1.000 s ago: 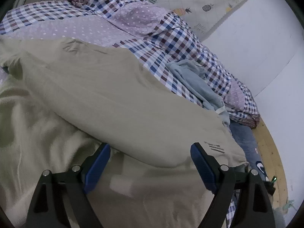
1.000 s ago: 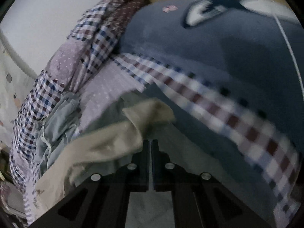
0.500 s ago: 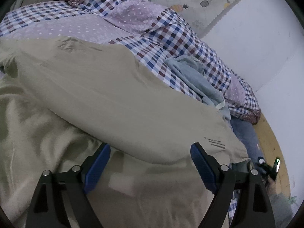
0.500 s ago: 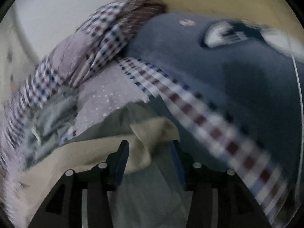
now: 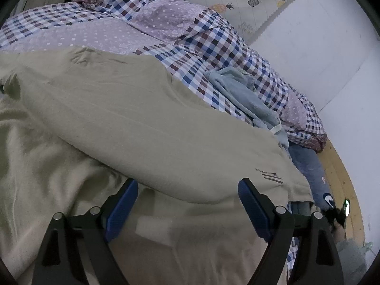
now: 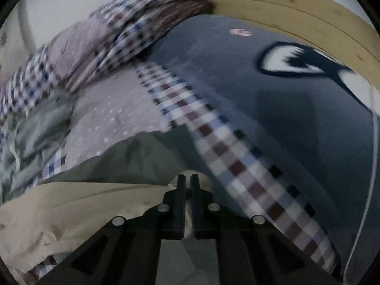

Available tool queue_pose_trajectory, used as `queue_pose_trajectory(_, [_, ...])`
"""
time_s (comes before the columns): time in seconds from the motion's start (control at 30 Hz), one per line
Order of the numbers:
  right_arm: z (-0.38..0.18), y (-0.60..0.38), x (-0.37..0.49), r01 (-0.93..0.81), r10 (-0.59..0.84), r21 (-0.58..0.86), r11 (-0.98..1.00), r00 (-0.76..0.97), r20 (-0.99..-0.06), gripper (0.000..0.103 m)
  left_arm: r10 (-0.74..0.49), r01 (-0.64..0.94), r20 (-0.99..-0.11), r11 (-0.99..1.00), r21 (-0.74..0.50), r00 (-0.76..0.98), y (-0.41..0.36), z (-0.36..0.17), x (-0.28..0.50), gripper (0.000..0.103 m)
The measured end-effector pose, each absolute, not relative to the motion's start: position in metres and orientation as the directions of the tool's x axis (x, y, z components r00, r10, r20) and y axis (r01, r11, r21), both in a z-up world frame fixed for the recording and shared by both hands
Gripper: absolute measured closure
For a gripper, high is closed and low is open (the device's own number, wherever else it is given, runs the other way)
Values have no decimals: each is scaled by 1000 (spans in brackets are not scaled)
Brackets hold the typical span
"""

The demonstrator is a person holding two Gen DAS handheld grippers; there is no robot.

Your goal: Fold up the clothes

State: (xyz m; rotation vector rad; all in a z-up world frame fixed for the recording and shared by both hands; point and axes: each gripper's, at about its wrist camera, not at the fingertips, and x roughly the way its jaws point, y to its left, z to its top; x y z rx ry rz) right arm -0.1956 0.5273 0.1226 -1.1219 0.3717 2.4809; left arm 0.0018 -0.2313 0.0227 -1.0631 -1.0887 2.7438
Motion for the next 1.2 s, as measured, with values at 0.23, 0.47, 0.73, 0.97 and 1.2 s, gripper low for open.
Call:
queue_pose_trajectory(0.23, [102,581,-131,-597,239,192,-779,-566,-789,101,247,238,-574,-732,-638,-781,-238,26,5,15])
queue_pose_trajectory(0.47, [88,598,-101,-706,263,179,-686,-469,-843,98,250,225,-554,-725,-651,-794,-242,33,8,15])
queue_pose_trajectory(0.73, [137,510,-116,-521,156,241,-819,-606,-780,88,271,178,-503,-715,-676,-821,-252,52,18,15])
queue_pose_trajectory(0.97, [188,361,-153,-150,-102,285,-947,-698,-709,60,247,119,-434,-741,-660,-866,-283,82,35,15])
queue_pose_trajectory(1.2, [196,180,-185,230,-313,215,-949,-617,-722,58,243,166,-403,-641,-749,-882,-320,69,39,15])
